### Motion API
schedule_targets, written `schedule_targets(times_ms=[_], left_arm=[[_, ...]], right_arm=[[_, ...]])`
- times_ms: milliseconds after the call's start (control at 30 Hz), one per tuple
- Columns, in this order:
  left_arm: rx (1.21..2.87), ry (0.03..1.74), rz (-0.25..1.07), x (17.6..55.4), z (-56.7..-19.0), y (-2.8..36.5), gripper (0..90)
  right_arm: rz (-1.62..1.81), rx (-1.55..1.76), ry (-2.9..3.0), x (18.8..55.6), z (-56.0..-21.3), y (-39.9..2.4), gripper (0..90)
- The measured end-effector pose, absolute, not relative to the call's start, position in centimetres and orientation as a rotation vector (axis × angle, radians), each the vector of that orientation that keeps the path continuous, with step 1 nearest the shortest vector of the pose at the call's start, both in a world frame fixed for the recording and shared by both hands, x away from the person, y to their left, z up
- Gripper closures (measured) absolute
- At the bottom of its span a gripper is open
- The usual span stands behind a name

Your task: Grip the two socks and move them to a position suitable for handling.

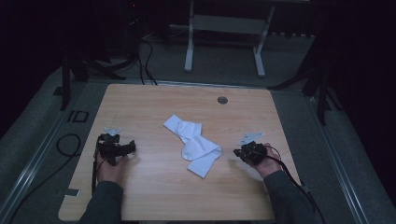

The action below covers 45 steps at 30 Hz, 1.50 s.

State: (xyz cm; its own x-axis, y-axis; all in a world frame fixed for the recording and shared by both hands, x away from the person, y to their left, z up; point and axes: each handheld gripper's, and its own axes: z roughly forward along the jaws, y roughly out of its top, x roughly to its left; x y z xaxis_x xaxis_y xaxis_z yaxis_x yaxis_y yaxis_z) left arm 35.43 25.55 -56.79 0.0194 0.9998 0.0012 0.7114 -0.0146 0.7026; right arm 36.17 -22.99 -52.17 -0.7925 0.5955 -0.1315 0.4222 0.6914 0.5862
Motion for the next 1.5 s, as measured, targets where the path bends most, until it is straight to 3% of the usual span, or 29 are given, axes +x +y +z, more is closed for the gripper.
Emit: schedule_targets(times_ms=[833, 1500], left_arm=[[1.78, 1.745, 0.718, 35.4, -56.8, 25.6, 12.5], [1.779, 1.745, 0.718, 35.4, -56.8, 25.6, 12.5]], right_arm=[[0.762, 0.667, 2.666, 37.2, -54.0, -16.7, 89.6], [0.85, 0.541, 2.771, 33.0, -54.4, -14.2, 86.2]])
